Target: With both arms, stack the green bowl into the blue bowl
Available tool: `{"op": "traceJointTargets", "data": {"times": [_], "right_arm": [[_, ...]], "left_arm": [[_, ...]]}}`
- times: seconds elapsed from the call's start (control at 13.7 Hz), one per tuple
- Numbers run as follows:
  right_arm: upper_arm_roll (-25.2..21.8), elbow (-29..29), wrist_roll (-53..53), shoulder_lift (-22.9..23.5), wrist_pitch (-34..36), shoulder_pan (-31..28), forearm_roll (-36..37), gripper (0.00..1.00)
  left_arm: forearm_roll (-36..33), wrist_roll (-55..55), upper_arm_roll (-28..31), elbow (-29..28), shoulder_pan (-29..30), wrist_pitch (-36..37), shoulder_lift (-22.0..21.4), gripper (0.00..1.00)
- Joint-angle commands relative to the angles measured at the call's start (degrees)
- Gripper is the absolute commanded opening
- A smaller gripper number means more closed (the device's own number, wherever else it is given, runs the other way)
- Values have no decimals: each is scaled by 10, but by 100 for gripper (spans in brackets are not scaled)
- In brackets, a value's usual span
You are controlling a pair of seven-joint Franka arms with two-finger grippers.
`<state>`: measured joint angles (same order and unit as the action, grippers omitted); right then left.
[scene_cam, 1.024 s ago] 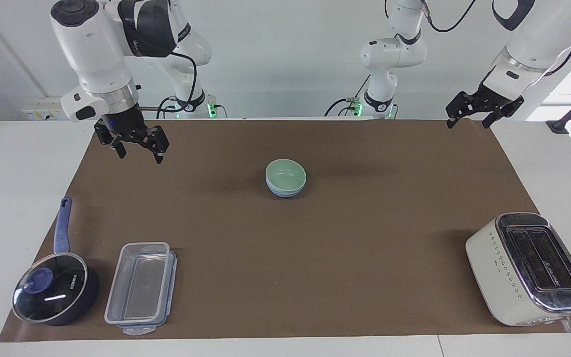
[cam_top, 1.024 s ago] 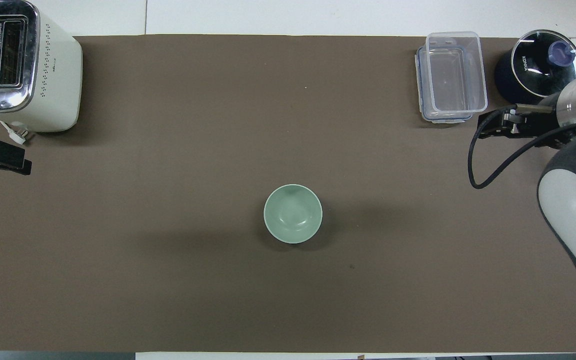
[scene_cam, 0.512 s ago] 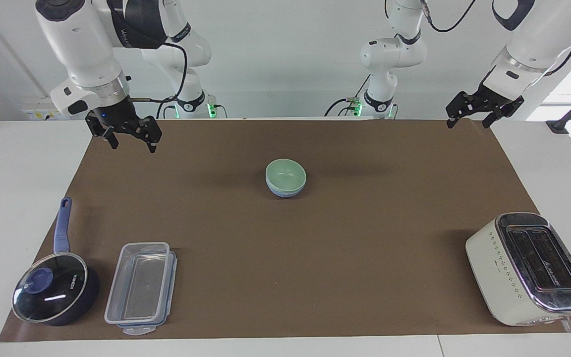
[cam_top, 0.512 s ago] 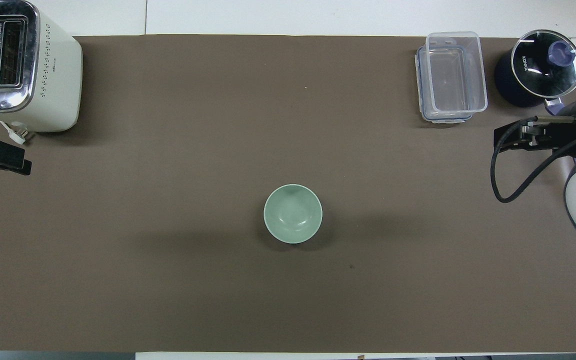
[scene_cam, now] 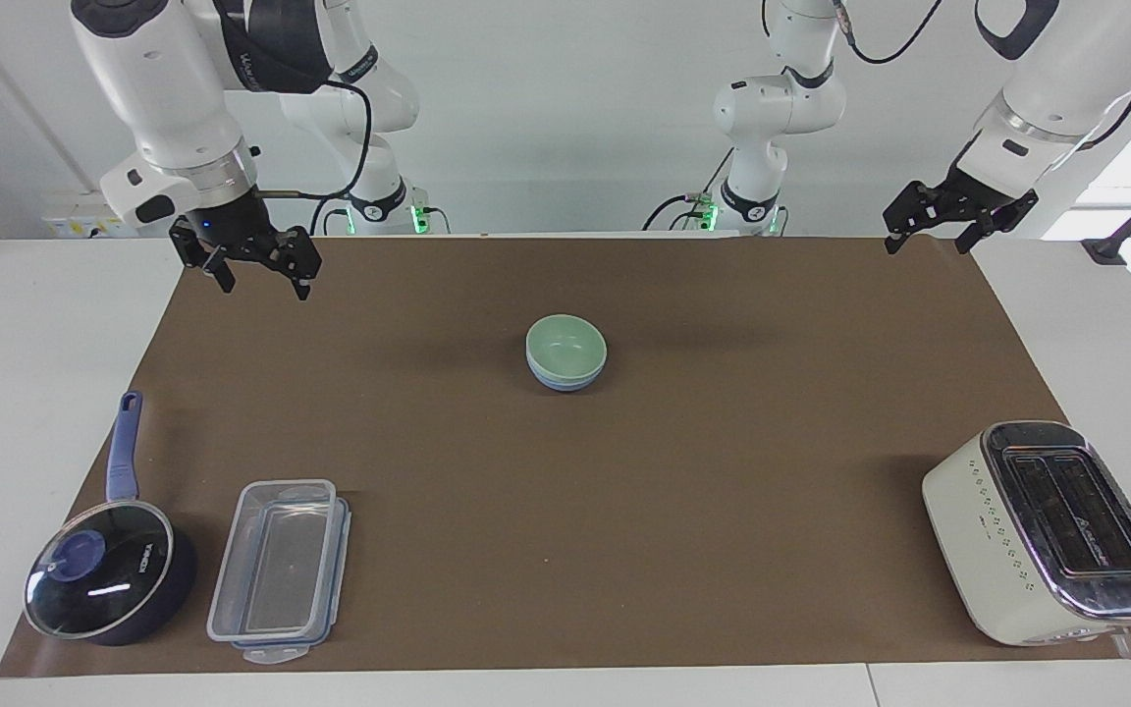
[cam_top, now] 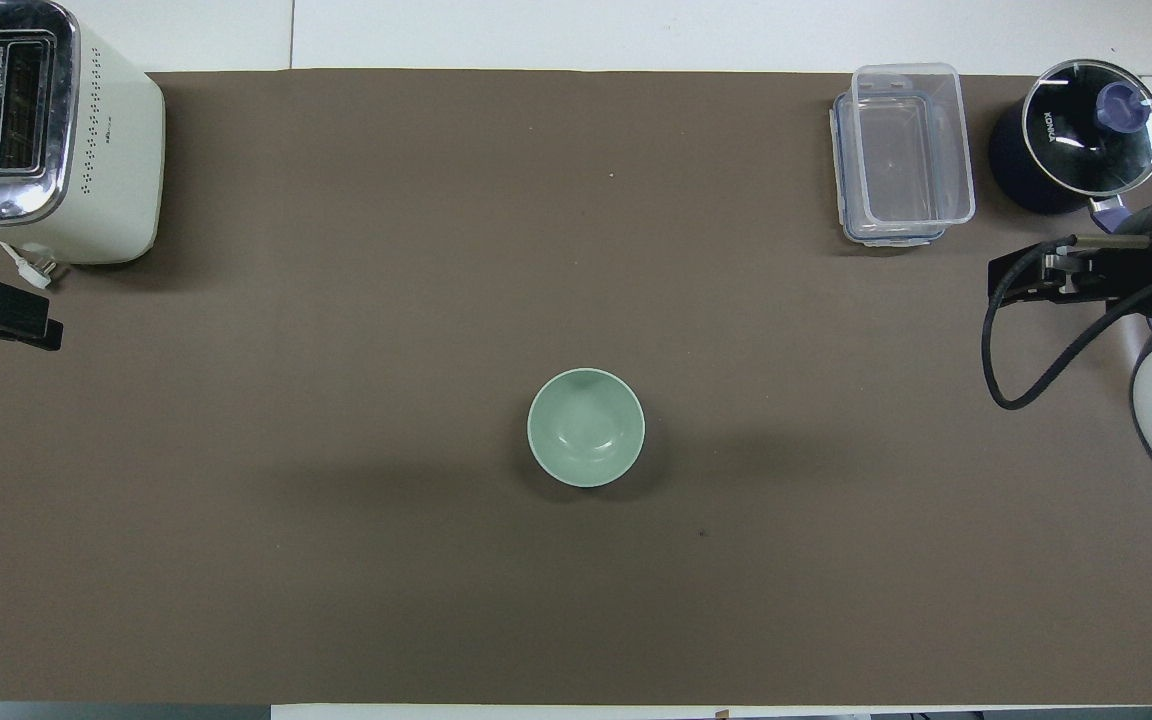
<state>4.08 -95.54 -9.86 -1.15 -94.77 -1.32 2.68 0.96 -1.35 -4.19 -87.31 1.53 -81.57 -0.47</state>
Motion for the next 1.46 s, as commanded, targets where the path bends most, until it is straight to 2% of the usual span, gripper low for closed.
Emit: {"op": "traceJointTargets", "data": {"times": [0.0, 0.29, 0.66, 1.39], "right_arm": [[6, 2, 7, -5, -4, -8, -3, 100], [7, 28, 8, 1, 29, -11, -3, 100], [-45, 61, 12, 5, 79, 22, -16, 100], [-48, 47, 14, 1, 85, 32, -15, 100]], "left_arm": [[3, -6, -1, -21, 6, -10, -17, 100], [3, -6, -1, -21, 6, -10, -17, 100], [3, -6, -1, -21, 6, -10, -17, 100], [3, -6, -1, -21, 6, -10, -17, 100]]}}
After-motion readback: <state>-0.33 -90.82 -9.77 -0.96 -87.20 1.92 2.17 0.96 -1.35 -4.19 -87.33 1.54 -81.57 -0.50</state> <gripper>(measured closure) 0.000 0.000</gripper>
